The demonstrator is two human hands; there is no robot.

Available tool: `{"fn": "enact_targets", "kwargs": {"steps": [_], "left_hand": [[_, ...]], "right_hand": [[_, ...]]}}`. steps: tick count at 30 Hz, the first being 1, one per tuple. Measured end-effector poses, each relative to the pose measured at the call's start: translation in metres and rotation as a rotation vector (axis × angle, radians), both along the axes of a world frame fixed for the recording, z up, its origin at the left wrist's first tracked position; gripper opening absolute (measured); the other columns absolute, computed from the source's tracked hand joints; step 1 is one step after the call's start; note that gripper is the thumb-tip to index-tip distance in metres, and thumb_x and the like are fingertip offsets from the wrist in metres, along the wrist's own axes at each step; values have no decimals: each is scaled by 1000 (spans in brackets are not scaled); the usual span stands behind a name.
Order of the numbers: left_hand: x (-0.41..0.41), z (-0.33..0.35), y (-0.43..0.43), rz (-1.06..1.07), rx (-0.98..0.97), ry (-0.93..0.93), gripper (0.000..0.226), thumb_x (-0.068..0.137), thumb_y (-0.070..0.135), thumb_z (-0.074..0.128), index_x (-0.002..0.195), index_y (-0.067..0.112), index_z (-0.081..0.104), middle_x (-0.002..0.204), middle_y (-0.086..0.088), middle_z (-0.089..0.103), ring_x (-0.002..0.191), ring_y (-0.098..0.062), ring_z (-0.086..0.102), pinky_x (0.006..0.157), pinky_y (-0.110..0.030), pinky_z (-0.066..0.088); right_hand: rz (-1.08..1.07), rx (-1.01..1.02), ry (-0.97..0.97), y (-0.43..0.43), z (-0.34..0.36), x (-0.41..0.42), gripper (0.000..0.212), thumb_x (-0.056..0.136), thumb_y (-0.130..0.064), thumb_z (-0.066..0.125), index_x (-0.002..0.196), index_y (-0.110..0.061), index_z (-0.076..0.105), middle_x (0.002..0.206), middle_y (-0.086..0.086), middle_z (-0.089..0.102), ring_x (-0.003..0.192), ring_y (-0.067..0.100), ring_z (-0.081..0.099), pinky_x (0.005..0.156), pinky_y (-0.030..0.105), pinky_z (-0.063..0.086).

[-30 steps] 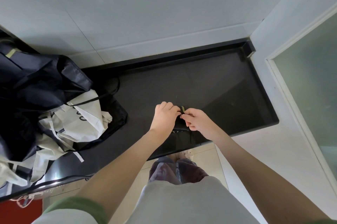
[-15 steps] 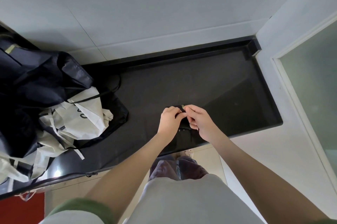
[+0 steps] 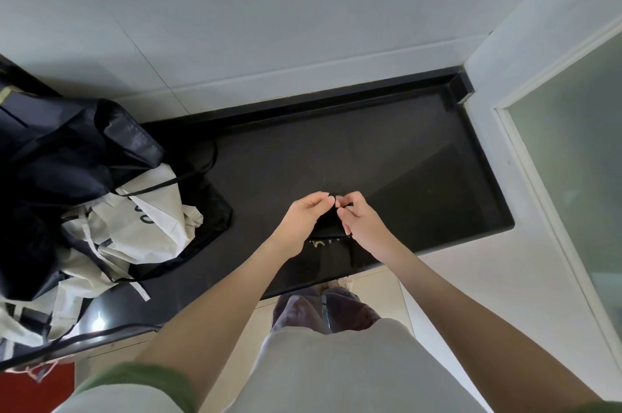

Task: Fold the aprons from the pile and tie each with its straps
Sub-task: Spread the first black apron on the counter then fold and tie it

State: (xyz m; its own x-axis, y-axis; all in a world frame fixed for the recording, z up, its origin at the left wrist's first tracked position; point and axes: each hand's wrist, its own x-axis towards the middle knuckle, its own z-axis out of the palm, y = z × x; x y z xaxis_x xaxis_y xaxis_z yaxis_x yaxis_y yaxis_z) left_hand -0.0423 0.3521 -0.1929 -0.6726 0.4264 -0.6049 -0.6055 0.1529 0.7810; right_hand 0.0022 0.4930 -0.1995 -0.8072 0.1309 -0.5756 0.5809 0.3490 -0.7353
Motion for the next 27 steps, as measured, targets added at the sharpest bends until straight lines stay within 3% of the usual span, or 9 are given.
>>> {"fn": "enact_targets", "kwargs": {"steps": [5, 8, 11, 15, 18, 22, 27], "left_hand": [[-4, 3, -3, -28, -11, 20, 29, 102, 22, 44, 85, 10, 63, 80, 6, 63, 74, 0, 57, 67, -10, 45], [-7, 0, -3, -64, -106, 19, 36, 102, 23, 45, 70, 16, 59, 71, 6, 59, 74, -3, 56, 73, -17, 44], [-7, -2, -2, -118, -217, 83, 37, 101, 20, 45, 66, 19, 58, 78, 1, 60, 81, -5, 53, 76, -19, 37], [-5, -8, 4, -151, -344, 145, 36, 101, 22, 46, 68, 25, 61, 77, 7, 62, 76, -7, 51, 70, -19, 38], [-5, -10, 8, -134, -400, 142, 36, 101, 25, 46, 68, 29, 62, 83, 7, 66, 80, -9, 55, 73, -23, 42], [-5, -11, 9, -136, -385, 113, 28, 100, 24, 47, 84, 26, 70, 79, 5, 65, 87, -17, 60, 83, -30, 49], [-3, -13, 8, -144, -407, 80, 33, 101, 13, 38, 106, 25, 68, 91, 2, 64, 88, -17, 57, 82, -30, 49]], "right_hand": [[112, 163, 72, -3, 0, -1, 11, 104, -24, 40, 107, -13, 41, 74, -4, 51, 64, 7, 47, 56, 18, 34], [180, 333, 62, 7, -4, 1, 8, 104, -17, 37, 103, -12, 43, 80, 2, 54, 72, 17, 52, 62, 27, 37], [246, 412, 48, 17, -10, 4, 14, 102, -13, 39, 100, -9, 52, 83, 1, 57, 78, 21, 54, 67, 30, 38], [144, 280, -3, 24, -3, 0, 23, 100, -22, 46, 85, -10, 58, 70, -3, 56, 67, 15, 52, 70, 34, 42], [73, 27, 34, 23, 12, 0, 31, 100, -24, 46, 74, -10, 51, 61, -1, 49, 59, 10, 45, 65, 30, 42], [81, -188, 109, 12, 20, 2, 25, 103, -12, 39, 91, -6, 60, 66, 0, 47, 57, 5, 43, 60, 18, 38], [167, -158, 113, -3, 11, 0, 23, 101, 1, 34, 97, -8, 54, 76, -1, 52, 71, 4, 49, 72, 15, 41]]}}
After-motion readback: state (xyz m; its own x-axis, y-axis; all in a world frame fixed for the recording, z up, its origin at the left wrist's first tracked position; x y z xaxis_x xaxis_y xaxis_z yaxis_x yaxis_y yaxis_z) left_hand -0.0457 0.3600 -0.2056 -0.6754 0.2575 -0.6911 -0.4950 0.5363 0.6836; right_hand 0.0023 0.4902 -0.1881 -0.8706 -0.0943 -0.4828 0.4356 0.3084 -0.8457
